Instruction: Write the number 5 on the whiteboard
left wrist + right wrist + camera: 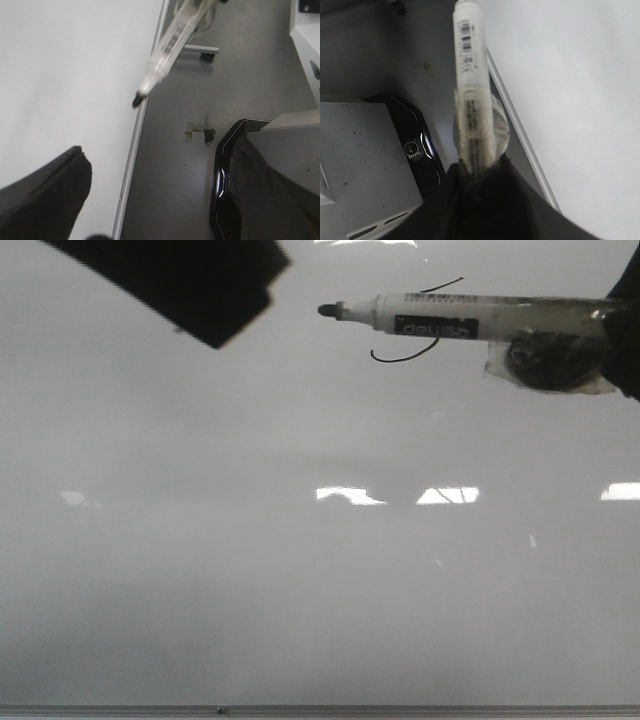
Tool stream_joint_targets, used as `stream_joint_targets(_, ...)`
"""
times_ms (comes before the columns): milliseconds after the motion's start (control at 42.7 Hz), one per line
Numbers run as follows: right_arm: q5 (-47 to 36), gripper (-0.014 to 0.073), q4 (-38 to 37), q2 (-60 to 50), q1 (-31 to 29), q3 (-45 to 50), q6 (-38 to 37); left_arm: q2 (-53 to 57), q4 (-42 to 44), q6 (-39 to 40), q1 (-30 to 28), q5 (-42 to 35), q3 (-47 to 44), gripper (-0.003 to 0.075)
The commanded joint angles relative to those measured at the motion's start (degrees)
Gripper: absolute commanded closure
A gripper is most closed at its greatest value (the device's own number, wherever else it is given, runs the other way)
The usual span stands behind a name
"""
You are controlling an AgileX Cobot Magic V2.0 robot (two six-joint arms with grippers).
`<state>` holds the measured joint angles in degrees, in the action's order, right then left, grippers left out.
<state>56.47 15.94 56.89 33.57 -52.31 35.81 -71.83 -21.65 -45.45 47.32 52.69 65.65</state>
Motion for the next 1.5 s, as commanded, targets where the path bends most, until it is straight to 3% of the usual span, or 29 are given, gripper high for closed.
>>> stream_joint_targets(0,-1.82,0.0659,0.69,-0.87,0.01,-1.52,0.93,-2.35,-1.9,-0.73,3.05,-3.98,4.48,0.0167)
stream_joint_targets(305,-1.86,0.0659,0.69,-0.87,0.01,-1.52,0.93,-11.37,-1.9,-1.92,7.08,-6.57,9.36,0.0192)
stream_joint_targets(680,-1.94,0.0639,0.69,-0.87,0.01,-1.52,0.87,-11.67,-1.76,-1.92,7.08,-6.69,9.36,0.063)
stream_joint_targets(821,-2.08,0.0466,0.69,-0.87,0.01,-1.52,0.8,-11.67,-1.76,-1.92,7.08,-6.69,9.36,0.0736)
stream_joint_targets(1008,-2.67,0.0137,0.09,-0.98,-0.12,-1.62,0.75,-11.67,-1.19,-0.82,6.4,-5.61,9.36,0.0741)
stream_joint_targets(1055,-2.41,0.0103,-2.16,-1.51,-0.45,-2.0,-0.2,-11.67,0.41,1.46,5.7,-5.32,9.48,0.0741)
stream_joint_targets(1266,-2.71,0.0103,-12.22,-5.37,-6.72,-4.07,-13.56,-10.44,16.17,21.18,-0.24,2.05,12.14,0.0741)
stream_joint_targets(1407,-3.45,0.0103,-12.74,-6.89,-11.08,-4.0,-17.34,-6.92,29.8,38.67,-6.86,5.92,12.59,0.0741)
stream_joint_targets(1477,-3.4,0.0103,-12.74,-6.89,-12.1,-4.0,-17.34,-4.57,33.09,43.79,-10.82,7.44,12.48,0.0741)
